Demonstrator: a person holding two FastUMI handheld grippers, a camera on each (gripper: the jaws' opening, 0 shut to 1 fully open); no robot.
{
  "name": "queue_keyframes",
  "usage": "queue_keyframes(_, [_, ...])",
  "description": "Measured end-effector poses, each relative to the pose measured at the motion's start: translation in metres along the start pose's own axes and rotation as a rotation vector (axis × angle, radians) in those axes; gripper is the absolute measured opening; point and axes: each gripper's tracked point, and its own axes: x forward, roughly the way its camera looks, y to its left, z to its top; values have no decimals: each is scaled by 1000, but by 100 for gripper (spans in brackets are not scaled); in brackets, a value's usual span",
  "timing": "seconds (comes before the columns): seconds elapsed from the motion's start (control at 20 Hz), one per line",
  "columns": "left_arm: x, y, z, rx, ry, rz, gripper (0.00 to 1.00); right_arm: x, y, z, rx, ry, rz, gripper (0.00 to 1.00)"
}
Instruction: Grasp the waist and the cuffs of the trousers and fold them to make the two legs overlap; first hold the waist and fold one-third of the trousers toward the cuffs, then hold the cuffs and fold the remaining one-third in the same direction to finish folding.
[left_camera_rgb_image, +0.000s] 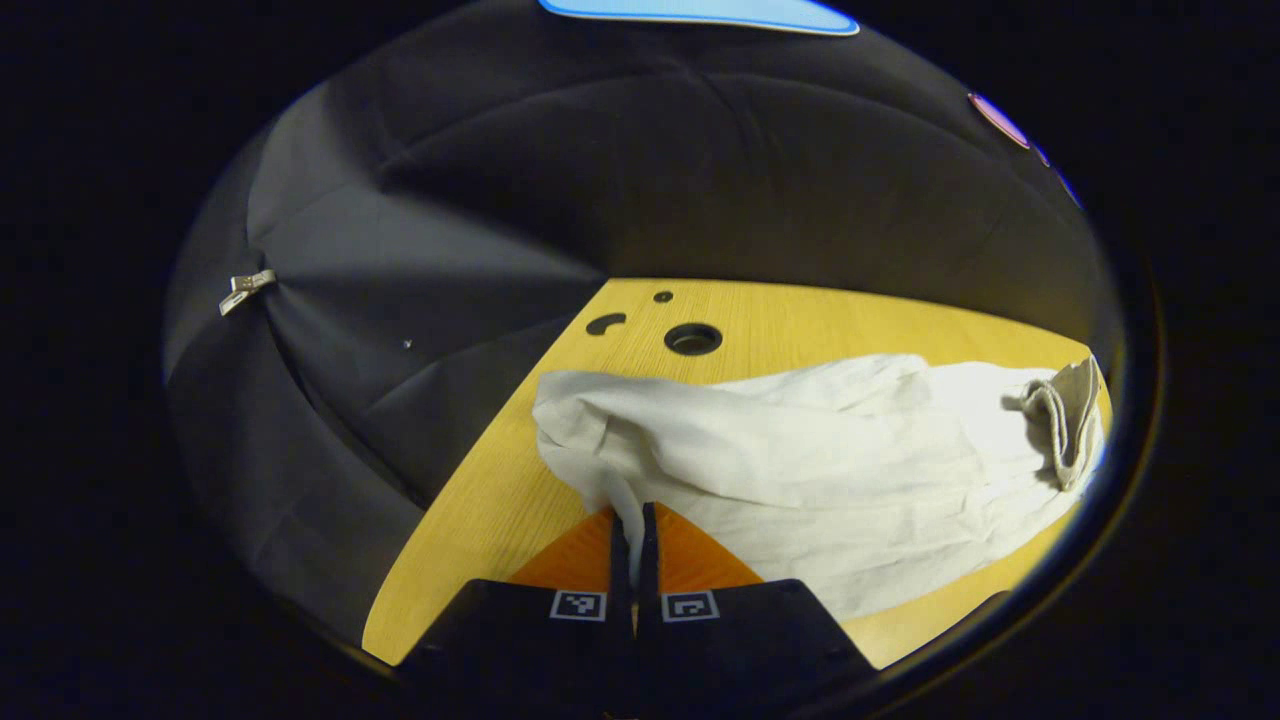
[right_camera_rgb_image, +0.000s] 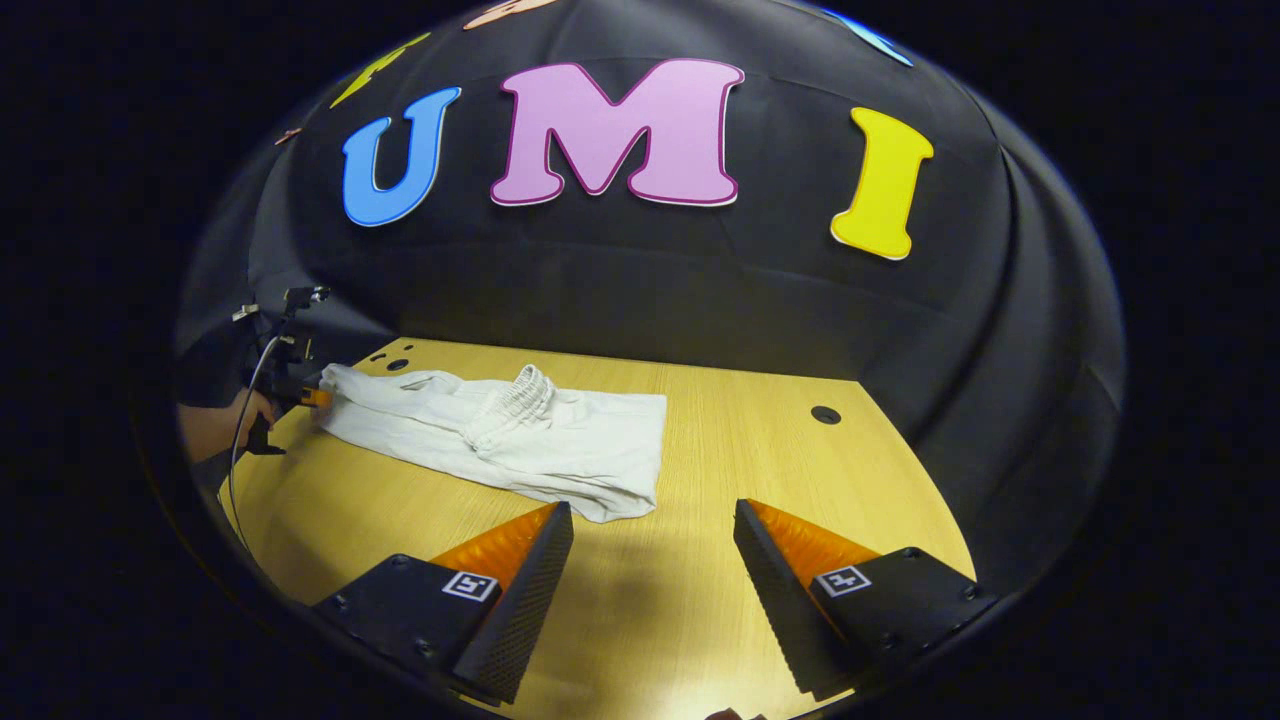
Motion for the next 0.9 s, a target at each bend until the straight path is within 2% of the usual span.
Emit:
queue_keyframes(0.3, [-55,-36,48,-29,-56,-22,6,-15,-16,13,-12,-37,15,98])
queue_keyframes(0.5, [-83,-76,77,-47,-76,-56,6,-28,-25,14,-16,-73,19,98])
queue_keyframes(0.9, [-135,-204,134,81,-158,-164,6,-43,-52,6,50,-85,-5,98])
